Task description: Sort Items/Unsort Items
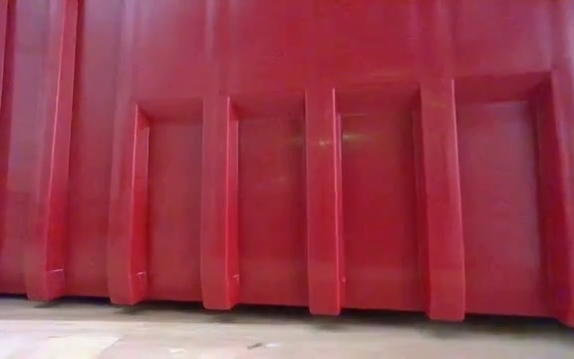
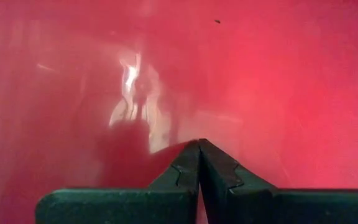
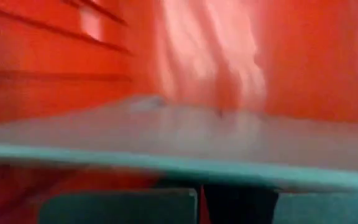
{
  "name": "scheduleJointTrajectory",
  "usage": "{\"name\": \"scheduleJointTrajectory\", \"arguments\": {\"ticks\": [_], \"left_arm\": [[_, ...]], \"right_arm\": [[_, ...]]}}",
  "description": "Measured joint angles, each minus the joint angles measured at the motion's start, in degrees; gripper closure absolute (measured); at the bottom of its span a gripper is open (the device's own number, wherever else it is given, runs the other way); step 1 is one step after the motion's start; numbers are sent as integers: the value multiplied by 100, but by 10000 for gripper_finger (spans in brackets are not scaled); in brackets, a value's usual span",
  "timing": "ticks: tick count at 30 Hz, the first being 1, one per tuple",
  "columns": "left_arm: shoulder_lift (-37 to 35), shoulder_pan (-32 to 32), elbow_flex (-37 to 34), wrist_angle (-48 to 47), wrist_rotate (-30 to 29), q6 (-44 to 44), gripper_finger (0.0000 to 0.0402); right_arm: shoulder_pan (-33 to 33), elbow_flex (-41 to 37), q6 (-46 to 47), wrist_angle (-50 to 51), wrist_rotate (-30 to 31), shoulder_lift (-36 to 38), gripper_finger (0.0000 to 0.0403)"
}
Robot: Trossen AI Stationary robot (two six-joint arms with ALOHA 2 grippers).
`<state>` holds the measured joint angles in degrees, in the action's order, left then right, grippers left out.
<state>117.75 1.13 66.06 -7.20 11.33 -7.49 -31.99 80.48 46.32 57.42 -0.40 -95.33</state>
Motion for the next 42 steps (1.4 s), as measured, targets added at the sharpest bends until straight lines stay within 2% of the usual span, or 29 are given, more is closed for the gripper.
{"name": "scheduleJointTrajectory", "arguments": {"ticks": [6,12,20,27,36,42], "left_arm": [[0,5,0,5,3,-44,401],[9,7,2,61,-4,-44,401],[11,48,-2,96,26,-48,401],[11,70,-2,101,21,-84,401],[11,74,0,122,-20,-191,401],[11,74,2,122,-13,-142,401]], "right_arm": [[-56,-16,122,125,-82,-59,403],[-65,249,97,704,-261,-37,403],[84,305,-403,635,90,-145,403],[378,298,-887,56,150,-299,403],[383,346,-862,198,80,-281,403],[343,349,-474,415,-7,-221,403]]}}
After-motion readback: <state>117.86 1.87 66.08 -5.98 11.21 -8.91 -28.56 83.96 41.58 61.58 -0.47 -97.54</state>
